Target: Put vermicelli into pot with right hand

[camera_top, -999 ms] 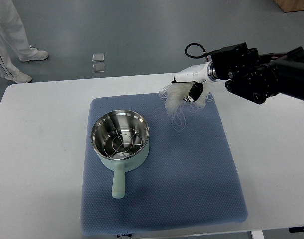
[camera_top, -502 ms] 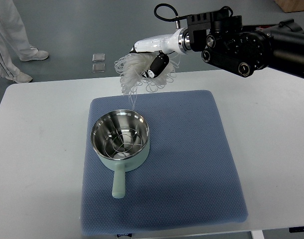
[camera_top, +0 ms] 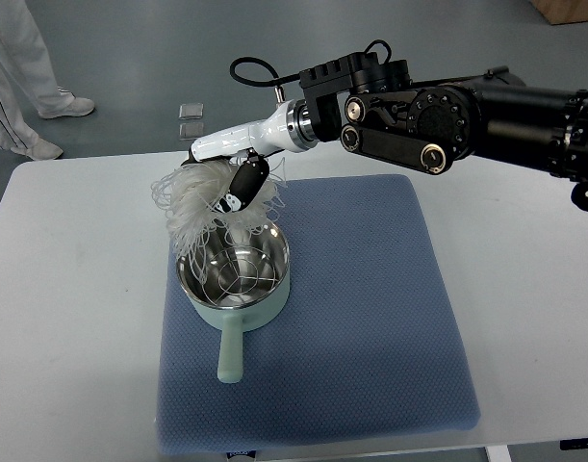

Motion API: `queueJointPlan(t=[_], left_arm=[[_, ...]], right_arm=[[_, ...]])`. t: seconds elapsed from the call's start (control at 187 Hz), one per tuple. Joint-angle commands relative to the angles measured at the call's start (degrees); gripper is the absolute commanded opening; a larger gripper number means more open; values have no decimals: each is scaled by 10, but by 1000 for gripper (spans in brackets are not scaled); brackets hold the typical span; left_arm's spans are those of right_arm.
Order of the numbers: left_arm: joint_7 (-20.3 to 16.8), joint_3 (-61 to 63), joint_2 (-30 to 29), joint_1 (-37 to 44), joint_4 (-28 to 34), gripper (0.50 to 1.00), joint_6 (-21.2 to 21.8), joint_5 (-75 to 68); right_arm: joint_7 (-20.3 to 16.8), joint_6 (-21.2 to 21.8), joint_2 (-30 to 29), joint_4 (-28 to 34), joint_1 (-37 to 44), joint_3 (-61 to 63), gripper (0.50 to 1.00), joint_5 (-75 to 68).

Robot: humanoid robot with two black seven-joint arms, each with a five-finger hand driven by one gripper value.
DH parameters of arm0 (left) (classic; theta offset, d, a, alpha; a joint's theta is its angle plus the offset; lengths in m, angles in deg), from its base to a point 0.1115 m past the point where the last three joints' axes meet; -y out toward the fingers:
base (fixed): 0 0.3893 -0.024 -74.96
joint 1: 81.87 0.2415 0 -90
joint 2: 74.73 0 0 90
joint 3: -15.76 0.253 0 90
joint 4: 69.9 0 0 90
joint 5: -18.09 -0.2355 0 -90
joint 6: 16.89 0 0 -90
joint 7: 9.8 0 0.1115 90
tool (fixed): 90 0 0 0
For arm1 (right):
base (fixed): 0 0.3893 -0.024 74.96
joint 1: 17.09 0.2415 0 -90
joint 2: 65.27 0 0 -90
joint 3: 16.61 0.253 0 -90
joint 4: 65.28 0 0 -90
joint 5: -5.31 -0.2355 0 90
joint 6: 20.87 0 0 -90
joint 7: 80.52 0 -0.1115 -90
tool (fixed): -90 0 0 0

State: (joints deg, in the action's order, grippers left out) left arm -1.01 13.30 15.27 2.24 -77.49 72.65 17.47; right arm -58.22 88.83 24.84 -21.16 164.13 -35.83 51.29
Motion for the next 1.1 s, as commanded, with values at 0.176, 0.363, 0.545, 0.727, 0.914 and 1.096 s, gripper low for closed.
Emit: queueJointPlan(t=[0.176,0.363,0.545,0.727,0.914,1.096], left_arm=[[0,0,0,0,-1,1000,0,0],[0,-1,0,0,0,1000,0,0],[0,0,0,0,2,1000,0,0],[0,0,0,0,2,1000,0,0],[0,0,0,0,1,1000,0,0],[0,1,0,0,2,1000,0,0]], right_arm=[[1,12,-1,0,-8,-2,770,-2],[3,43,-1,0,-7,-2,832,-4],[7,43,-1,-1,-5,-1,844,-5],[6,39,-1,-6,-7,6,844,-6],[3,22,28,-26,-25,9,842,-55],[-14,-56,62,-47,-79,55,842,-133]])
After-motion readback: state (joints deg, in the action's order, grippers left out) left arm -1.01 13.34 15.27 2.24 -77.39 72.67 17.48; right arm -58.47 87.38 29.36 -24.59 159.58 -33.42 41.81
